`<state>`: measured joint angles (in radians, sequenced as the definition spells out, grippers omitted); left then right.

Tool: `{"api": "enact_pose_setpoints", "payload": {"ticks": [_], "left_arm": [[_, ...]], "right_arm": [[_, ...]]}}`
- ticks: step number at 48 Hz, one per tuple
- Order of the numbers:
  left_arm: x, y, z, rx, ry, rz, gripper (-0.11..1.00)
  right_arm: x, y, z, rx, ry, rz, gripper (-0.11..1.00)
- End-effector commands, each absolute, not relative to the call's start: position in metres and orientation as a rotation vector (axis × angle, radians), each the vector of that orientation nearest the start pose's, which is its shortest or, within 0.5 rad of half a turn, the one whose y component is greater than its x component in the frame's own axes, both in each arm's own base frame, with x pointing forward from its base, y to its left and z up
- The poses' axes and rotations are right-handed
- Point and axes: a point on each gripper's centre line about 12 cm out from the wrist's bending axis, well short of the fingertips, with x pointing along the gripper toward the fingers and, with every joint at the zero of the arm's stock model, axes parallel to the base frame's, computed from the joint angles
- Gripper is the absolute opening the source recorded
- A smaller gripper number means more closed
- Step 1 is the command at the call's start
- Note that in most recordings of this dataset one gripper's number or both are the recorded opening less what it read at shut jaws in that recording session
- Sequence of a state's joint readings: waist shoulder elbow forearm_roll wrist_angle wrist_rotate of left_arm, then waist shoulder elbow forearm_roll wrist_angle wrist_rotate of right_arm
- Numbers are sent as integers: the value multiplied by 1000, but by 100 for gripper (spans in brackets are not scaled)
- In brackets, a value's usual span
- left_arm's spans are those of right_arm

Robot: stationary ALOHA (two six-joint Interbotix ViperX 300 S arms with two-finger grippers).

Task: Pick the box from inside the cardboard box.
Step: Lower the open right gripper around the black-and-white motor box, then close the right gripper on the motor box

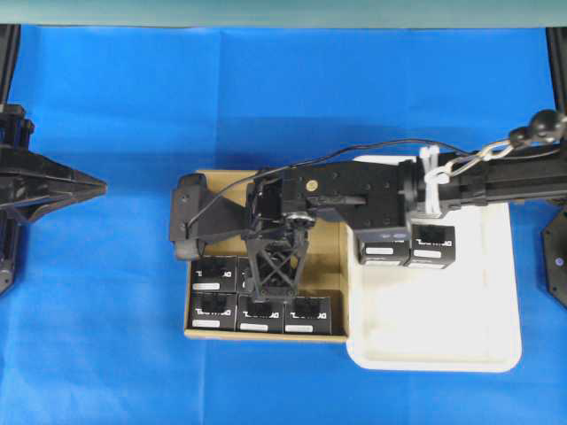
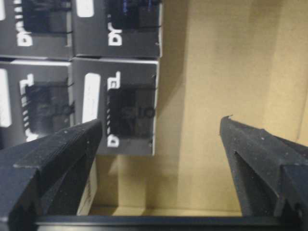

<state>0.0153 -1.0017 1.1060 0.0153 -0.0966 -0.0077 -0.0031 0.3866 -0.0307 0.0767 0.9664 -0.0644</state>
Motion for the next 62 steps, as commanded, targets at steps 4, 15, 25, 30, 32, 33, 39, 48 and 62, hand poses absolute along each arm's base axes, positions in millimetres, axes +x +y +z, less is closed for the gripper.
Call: {"api": "enact_pose_setpoints", "payload": {"ticks": [4, 15, 25, 30, 32, 33, 39, 48, 62], "left_arm": [[198, 3, 319, 9, -20, 12, -5], [198, 3, 318, 9, -17, 12, -5], [198, 3, 318, 8, -15, 12, -5], [198, 3, 318, 8, -14, 12, -5], [198, 3, 318, 8, -14, 12, -5], [198, 3, 318, 8, -14, 12, -5], [198, 3, 318, 5, -15, 12, -5], [198, 3, 318, 2, -17, 12, -5], [199, 2, 318, 3, -12, 11, -5]], "right_arm": [[483, 10, 162, 24, 1306, 73, 99], [484, 18, 154, 44, 1318, 91, 99], [484, 26, 151, 50, 1321, 105, 99], [486, 23, 148, 50, 1316, 98, 99], [486, 22, 147, 50, 1318, 96, 99], [486, 21, 146, 51, 1317, 95, 99], [486, 16, 146, 53, 1320, 86, 99], [487, 15, 147, 44, 1315, 93, 99], [485, 4, 143, 30, 1323, 96, 99]]}}
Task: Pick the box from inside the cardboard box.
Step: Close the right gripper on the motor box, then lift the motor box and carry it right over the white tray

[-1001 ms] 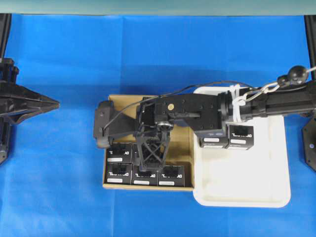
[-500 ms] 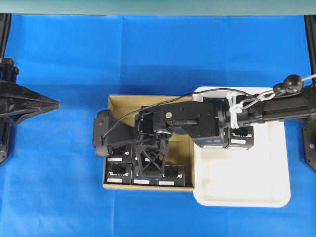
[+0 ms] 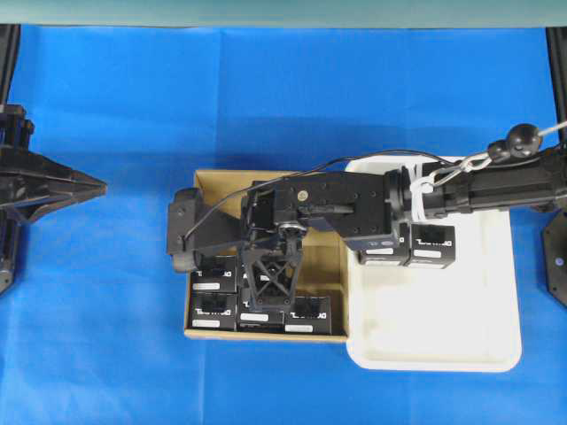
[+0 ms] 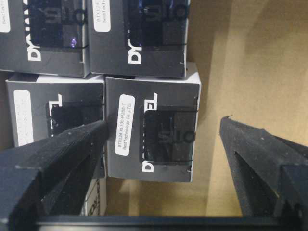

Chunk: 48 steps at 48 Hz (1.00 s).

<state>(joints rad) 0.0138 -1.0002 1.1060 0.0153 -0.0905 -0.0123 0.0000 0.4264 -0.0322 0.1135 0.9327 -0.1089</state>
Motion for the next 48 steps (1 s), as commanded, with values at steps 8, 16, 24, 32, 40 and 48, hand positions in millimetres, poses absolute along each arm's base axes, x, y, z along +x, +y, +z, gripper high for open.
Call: {"api": "enact_pose_setpoints", "payload": {"ticks": [8, 16, 24, 32, 40, 48], "left_arm": [[198, 3, 318, 3, -14, 12, -5], [198, 3, 318, 0, -17, 12, -5], [198, 2, 318, 0, -17, 11, -5], [198, 2, 318, 0, -14, 11, -5], [199, 2, 318, 0, -12, 11, -5], [198, 2, 317, 0, -11, 11, -5]], "right_arm": [[485, -8, 142, 25, 1323, 90, 99], [485, -14, 142, 20, 1321, 90, 99], [485, -13, 141, 11, 1323, 98, 99], [485, -4, 140, -2, 1325, 114, 99], [485, -1, 132, -6, 1339, 121, 99], [486, -4, 123, -21, 1334, 110, 99]]}}
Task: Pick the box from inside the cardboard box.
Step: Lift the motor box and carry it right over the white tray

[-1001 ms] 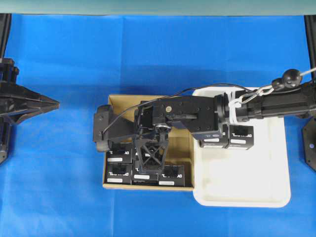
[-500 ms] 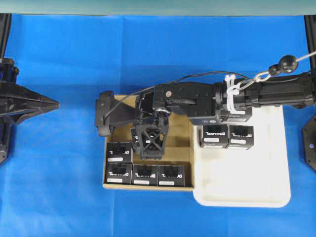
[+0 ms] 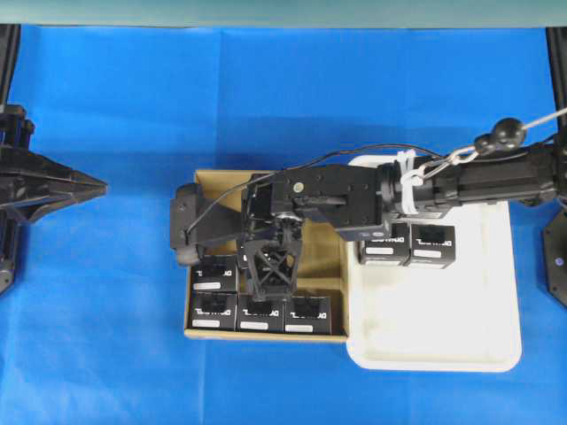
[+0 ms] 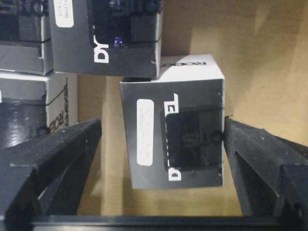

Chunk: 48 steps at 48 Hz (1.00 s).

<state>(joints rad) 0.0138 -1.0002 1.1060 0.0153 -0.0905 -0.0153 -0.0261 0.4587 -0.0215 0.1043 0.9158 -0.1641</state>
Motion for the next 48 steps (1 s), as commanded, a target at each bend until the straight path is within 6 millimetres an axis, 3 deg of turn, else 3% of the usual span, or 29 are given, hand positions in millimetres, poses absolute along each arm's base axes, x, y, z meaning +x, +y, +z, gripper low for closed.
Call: {"api": "enact_pose_setpoints", "payload": {"ticks": [1, 13, 17, 21, 37, 48], "left_arm": [[199, 2, 318, 0, -12, 11, -5], [199, 2, 318, 0, -12, 11, -5], [199, 2, 318, 0, -12, 11, -5], [199, 3, 318, 0, -12, 12, -5], [199, 2, 317, 0, -11, 11, -5], [199, 2, 316, 0, -8, 11, -5]], "right_arm": [[486, -5, 123, -24, 1328, 107, 99], [489, -8, 123, -67, 1292, 90, 95], [488, -7, 126, -79, 1297, 95, 83], [487, -6, 134, -78, 1306, 98, 65], [471, -11, 215, -64, 1274, 86, 61], [435, -4, 269, -33, 1301, 113, 61]]}}
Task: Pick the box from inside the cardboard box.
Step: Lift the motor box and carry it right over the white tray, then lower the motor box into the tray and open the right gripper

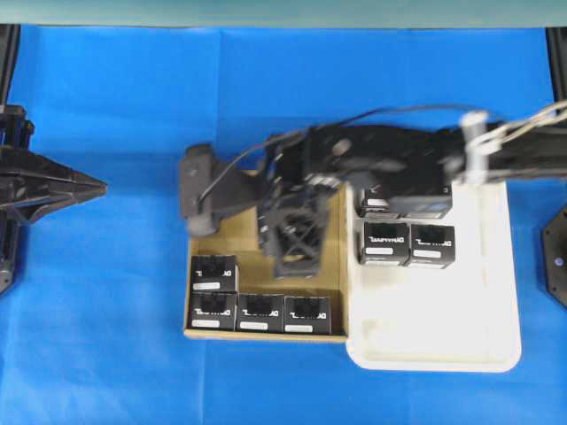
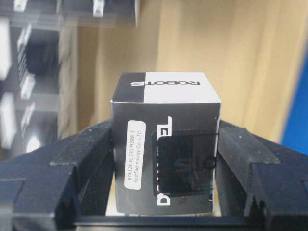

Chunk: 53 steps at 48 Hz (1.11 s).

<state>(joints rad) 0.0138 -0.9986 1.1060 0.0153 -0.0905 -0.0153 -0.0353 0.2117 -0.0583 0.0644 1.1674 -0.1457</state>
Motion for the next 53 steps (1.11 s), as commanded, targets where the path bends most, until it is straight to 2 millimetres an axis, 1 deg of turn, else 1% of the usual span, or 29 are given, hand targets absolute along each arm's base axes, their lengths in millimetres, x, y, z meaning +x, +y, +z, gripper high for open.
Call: {"api": "enact_pose_setpoints", "payload": {"ticks": [1, 5, 7, 11, 16, 22, 27, 33, 37, 45, 53], "left_arm": [[199, 2, 316, 0, -6, 11, -5], [199, 2, 316, 0, -3, 11, -5], [199, 2, 315, 0, 2, 11, -5], [199, 3, 316, 0, 3, 12, -5], [199, 2, 316, 0, 3, 11, -5], [199, 2, 316, -2, 3, 11, -5], [199, 2, 315, -2, 5, 11, -5], [199, 2, 316, -12, 3, 11, -5], [199, 2, 316, -20, 3, 11, -5], [199, 2, 316, -25, -2, 11, -5], [199, 1, 317, -29, -5, 6, -5]], "right_arm": [[431, -2, 272, -30, 1306, 116, 61], [416, 4, 279, -21, 1328, 120, 61], [408, 8, 279, -18, 1344, 120, 61], [390, 17, 270, 0, 1388, 116, 61], [372, 28, 259, 14, 1421, 114, 61], [353, 36, 250, 45, 1411, 91, 61], [338, 41, 235, 70, 1392, 73, 61], [327, 48, 214, 78, 1373, 70, 61], [324, 52, 201, 78, 1351, 73, 61], [322, 54, 181, 78, 1322, 74, 61], [315, 52, 160, 78, 1328, 66, 61]]}}
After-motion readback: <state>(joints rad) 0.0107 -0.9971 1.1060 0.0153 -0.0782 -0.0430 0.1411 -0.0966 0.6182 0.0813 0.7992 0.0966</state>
